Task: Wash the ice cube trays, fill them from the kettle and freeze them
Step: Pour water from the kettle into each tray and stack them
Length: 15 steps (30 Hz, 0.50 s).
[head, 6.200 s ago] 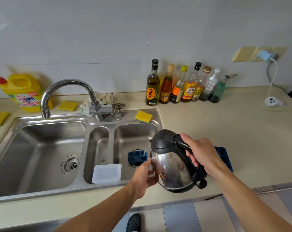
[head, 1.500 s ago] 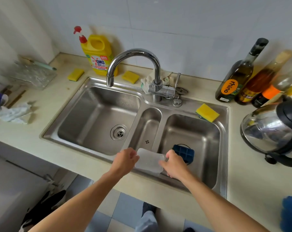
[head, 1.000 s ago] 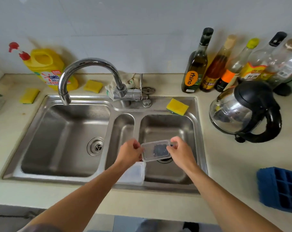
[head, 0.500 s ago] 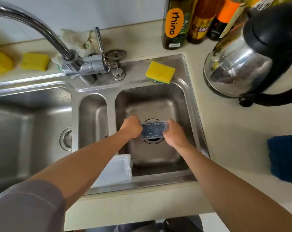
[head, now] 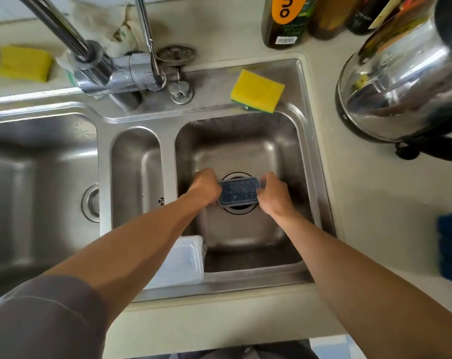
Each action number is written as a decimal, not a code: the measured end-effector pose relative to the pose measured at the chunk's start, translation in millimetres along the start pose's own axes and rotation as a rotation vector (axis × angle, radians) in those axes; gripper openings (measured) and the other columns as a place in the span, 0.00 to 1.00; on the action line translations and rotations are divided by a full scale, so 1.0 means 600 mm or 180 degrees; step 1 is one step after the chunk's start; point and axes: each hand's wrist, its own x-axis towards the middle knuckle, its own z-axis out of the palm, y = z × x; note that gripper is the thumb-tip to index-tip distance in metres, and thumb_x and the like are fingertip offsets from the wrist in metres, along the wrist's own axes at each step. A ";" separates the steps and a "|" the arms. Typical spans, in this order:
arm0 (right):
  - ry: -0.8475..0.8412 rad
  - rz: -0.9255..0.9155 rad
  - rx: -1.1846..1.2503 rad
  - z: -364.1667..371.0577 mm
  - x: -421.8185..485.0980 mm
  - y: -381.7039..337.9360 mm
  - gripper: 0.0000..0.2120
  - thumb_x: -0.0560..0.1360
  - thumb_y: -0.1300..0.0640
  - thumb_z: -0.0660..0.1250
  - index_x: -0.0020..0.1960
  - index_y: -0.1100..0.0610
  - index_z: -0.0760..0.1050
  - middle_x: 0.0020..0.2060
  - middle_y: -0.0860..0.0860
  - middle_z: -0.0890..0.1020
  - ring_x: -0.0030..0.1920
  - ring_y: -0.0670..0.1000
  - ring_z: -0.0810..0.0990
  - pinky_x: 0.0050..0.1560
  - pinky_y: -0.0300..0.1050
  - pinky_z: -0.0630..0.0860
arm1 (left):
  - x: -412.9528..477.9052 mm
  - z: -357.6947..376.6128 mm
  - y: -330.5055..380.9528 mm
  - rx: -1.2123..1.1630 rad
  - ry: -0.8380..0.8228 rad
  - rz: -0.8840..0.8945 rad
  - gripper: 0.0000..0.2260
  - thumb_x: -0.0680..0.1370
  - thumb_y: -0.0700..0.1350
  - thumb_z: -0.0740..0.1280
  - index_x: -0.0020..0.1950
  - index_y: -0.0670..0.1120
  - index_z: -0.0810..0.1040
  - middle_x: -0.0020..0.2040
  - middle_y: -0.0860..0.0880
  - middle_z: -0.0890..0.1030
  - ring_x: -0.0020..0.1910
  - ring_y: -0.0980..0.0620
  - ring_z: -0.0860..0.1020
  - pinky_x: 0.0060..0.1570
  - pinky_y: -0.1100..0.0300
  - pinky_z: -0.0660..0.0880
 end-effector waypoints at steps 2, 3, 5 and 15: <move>-0.0025 0.0023 -0.0038 0.000 0.000 0.002 0.06 0.81 0.63 0.66 0.50 0.54 0.71 0.40 0.46 0.74 0.41 0.47 0.76 0.32 0.37 0.70 | 0.005 0.002 0.000 -0.0090 -0.0078 -0.0125 0.11 0.80 0.34 0.67 0.62 0.35 0.78 0.55 0.36 0.82 0.51 0.38 0.84 0.54 0.45 0.82; -0.0042 0.0034 -0.0039 0.001 -0.001 0.002 0.04 0.82 0.62 0.65 0.49 0.55 0.73 0.39 0.47 0.75 0.42 0.50 0.78 0.34 0.40 0.74 | 0.008 0.004 0.000 -0.0136 -0.0116 -0.0183 0.11 0.80 0.33 0.67 0.62 0.34 0.78 0.55 0.35 0.82 0.51 0.37 0.84 0.53 0.45 0.83; -0.0110 0.0080 0.0036 0.003 -0.004 0.003 0.04 0.83 0.61 0.63 0.51 0.58 0.76 0.41 0.50 0.79 0.46 0.54 0.81 0.42 0.50 0.82 | 0.012 0.004 0.001 -0.0283 -0.0158 -0.0289 0.11 0.81 0.32 0.65 0.62 0.34 0.77 0.55 0.34 0.81 0.51 0.35 0.84 0.51 0.45 0.83; -0.0563 0.0513 0.0383 -0.014 0.007 -0.007 0.09 0.85 0.60 0.62 0.62 0.60 0.77 0.52 0.59 0.82 0.43 0.57 0.86 0.29 0.42 0.80 | 0.020 0.003 0.004 -0.0452 -0.0167 -0.0395 0.08 0.81 0.35 0.66 0.60 0.37 0.78 0.53 0.34 0.82 0.46 0.35 0.84 0.47 0.43 0.84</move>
